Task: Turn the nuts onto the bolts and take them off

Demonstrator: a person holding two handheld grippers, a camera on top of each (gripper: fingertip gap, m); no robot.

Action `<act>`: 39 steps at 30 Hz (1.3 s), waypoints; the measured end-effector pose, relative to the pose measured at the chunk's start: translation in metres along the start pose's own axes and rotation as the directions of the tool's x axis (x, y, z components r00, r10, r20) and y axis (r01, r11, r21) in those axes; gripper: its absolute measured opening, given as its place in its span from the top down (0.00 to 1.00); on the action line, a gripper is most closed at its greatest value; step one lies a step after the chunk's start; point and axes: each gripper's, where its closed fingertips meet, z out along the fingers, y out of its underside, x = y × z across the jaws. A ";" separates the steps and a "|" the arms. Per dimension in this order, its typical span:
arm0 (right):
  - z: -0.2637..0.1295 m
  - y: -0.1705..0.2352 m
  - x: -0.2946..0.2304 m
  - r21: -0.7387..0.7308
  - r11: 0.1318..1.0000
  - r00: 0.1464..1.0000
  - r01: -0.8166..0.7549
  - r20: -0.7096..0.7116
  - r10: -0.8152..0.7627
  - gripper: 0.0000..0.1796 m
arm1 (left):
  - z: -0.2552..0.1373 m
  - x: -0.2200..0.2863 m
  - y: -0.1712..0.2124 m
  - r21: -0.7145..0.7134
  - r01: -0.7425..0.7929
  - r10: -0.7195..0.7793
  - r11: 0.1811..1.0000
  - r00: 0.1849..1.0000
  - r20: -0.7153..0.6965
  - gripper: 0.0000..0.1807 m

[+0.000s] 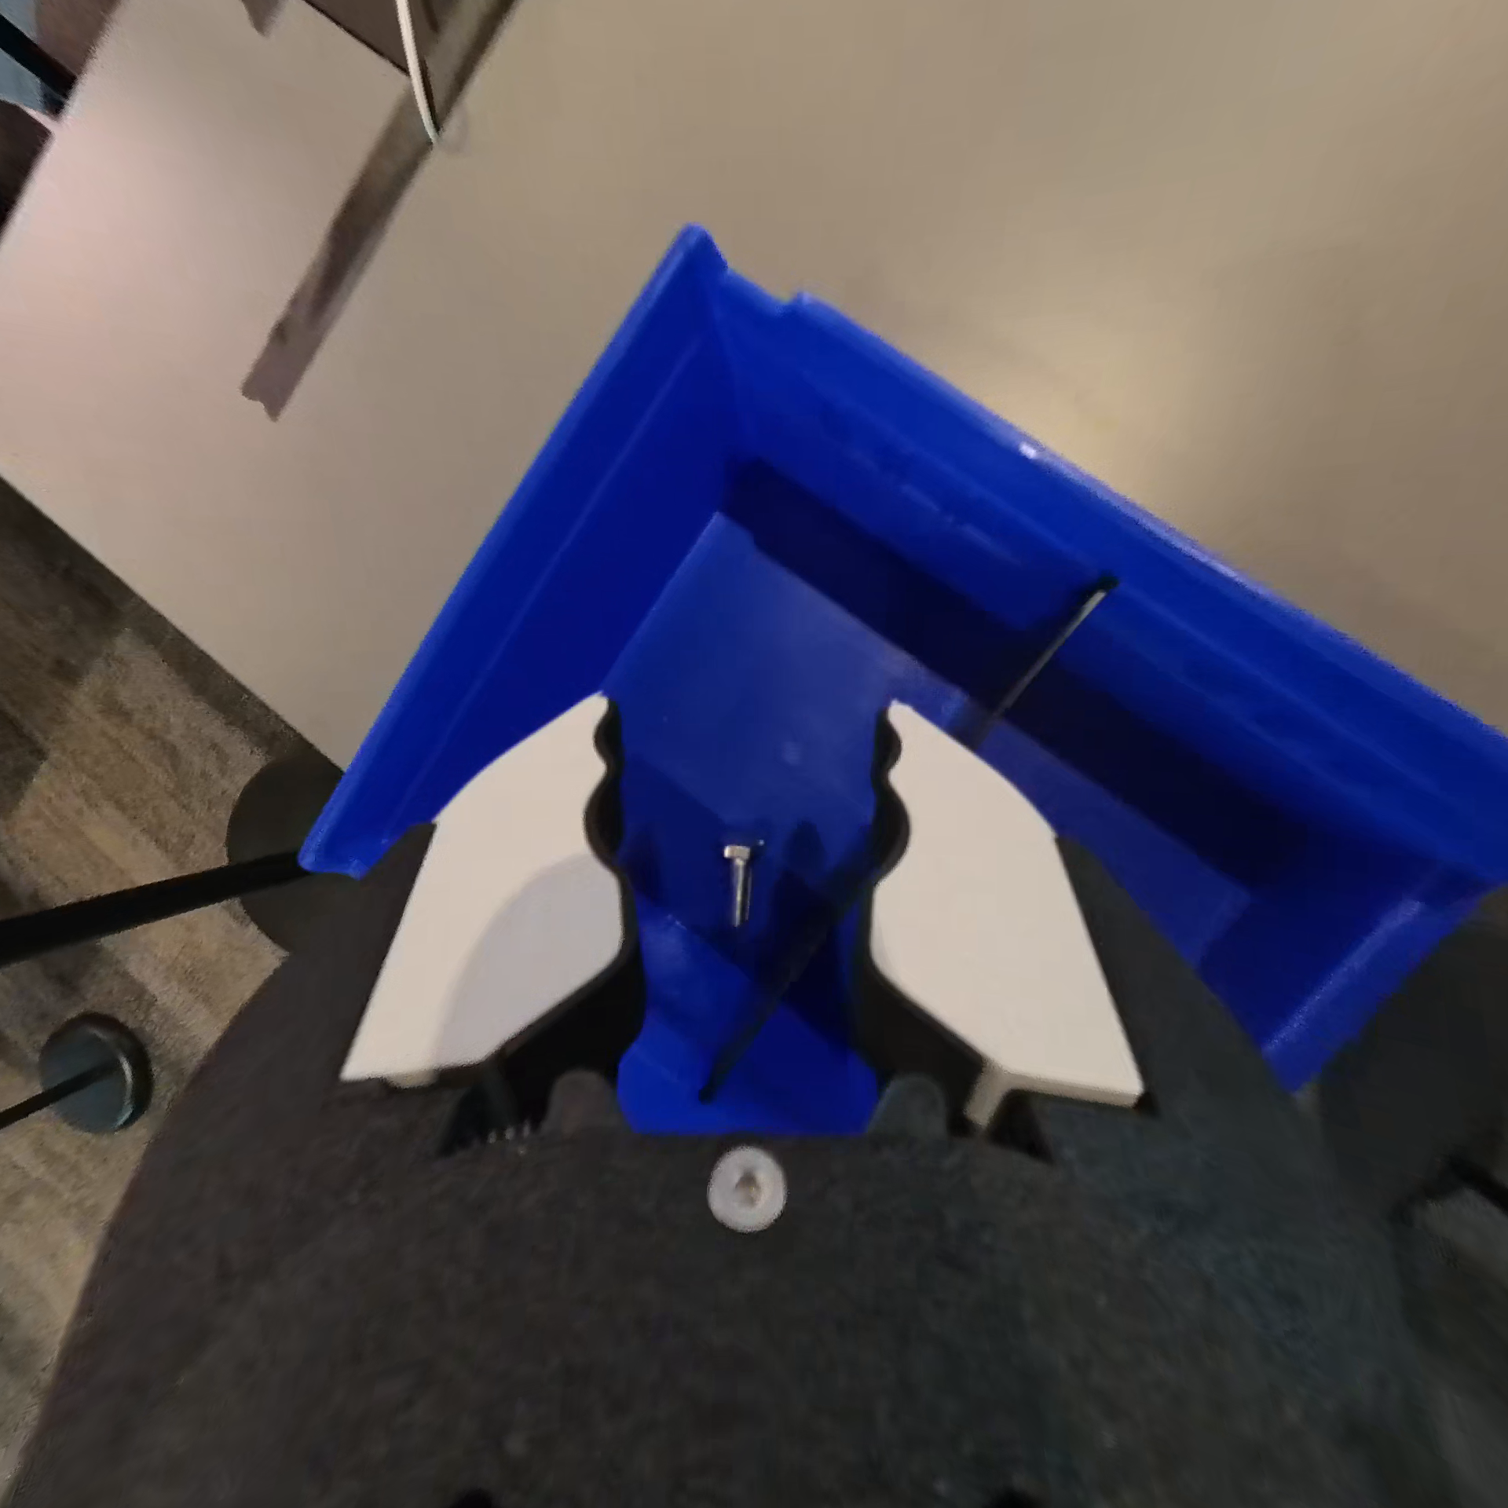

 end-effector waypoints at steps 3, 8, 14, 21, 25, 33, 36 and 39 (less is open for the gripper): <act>0.002 -0.001 -0.001 0.001 1.000 1.000 0.005 -0.005 -0.005 0.54 | 0.008 -0.007 0.008 -0.059 0.001 -0.003 0.998 1.000 -0.021 0.69; 0.000 -0.003 0.001 0.016 1.000 1.000 -0.015 -0.007 0.015 0.54 | 0.018 -0.017 0.029 -0.197 0.114 -0.123 0.974 0.992 -0.029 0.76; 0.000 -0.004 -0.003 0.029 0.999 0.999 -0.044 0.030 0.043 0.54 | 0.022 -0.020 0.056 -0.395 0.203 -0.199 0.896 0.979 0.051 0.81; -0.001 -0.008 -0.012 0.043 0.997 0.995 -0.059 0.080 0.055 0.53 | 0.034 -0.015 0.079 -0.598 -0.018 -0.040 0.801 0.996 -0.083 0.83; -0.004 -0.010 -0.013 0.057 0.996 0.994 -0.070 0.086 0.065 0.53 | 0.044 -0.015 0.080 -0.626 -0.105 0.004 0.773 0.987 -0.160 0.84; -0.005 -0.012 -0.013 0.062 0.996 0.994 -0.066 0.089 0.060 0.53 | 0.060 -0.012 0.097 -0.709 -0.203 0.036 0.675 0.969 -0.243 0.85; -0.005 -0.013 -0.014 0.067 0.996 0.994 -0.067 0.093 0.060 0.53 | 0.063 -0.012 0.104 -0.725 -0.218 0.045 0.654 0.967 -0.251 0.85; -0.005 -0.014 -0.015 0.068 0.996 0.994 -0.062 0.096 0.056 0.53 | 0.067 -0.011 0.107 -0.731 -0.222 0.040 0.645 0.965 -0.257 0.85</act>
